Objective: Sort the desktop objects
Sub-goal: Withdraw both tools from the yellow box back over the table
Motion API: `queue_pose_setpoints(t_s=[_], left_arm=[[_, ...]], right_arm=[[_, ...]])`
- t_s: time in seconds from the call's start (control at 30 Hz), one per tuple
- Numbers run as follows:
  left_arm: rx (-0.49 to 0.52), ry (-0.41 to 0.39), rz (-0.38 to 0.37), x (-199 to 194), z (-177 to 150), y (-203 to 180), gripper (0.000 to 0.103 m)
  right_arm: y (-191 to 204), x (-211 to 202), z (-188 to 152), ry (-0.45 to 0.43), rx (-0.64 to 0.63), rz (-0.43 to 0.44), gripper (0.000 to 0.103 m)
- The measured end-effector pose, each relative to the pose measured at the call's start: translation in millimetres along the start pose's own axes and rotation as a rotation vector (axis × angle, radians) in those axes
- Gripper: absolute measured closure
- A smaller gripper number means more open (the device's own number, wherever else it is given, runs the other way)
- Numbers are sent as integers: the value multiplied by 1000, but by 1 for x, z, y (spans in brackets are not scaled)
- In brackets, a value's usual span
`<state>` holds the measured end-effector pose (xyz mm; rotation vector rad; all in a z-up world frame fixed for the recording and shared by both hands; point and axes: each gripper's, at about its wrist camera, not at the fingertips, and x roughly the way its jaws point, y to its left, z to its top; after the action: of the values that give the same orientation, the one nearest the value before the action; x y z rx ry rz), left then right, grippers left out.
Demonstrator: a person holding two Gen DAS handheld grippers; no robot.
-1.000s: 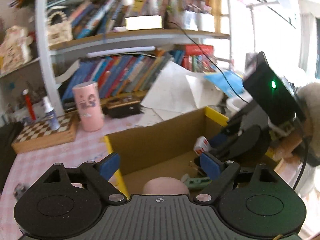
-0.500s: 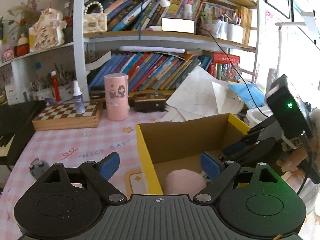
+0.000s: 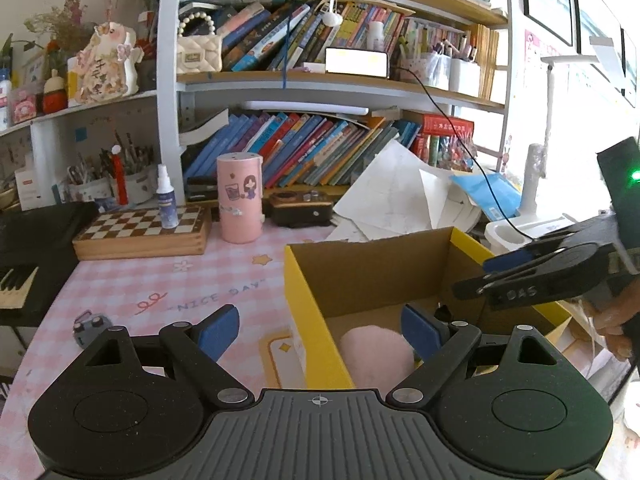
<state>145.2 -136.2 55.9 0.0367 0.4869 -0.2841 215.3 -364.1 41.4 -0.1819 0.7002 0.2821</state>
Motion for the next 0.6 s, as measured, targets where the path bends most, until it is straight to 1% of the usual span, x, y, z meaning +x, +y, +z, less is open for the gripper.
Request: queue_pose_setpoints(t_s=[0.07, 0.23, 0.33, 0.47, 0.6], left_arm=[[-1, -1, 0, -5, -1, 5, 13], [9, -6, 22, -20, -7, 17, 13], [3, -3, 40, -28, -11, 27, 13], [3, 13, 46, -37, -19, 41, 13], [6, 37, 36, -47, -29, 53, 13]], right_arm=[[4, -11, -4, -28, 38, -26, 56], [17, -39, -18, -111, 158, -127, 49], [28, -56, -33, -165, 247, -199, 49], [45, -68, -56, -179, 327, -269, 48], [69, -74, -76, -144, 380, -312, 47]])
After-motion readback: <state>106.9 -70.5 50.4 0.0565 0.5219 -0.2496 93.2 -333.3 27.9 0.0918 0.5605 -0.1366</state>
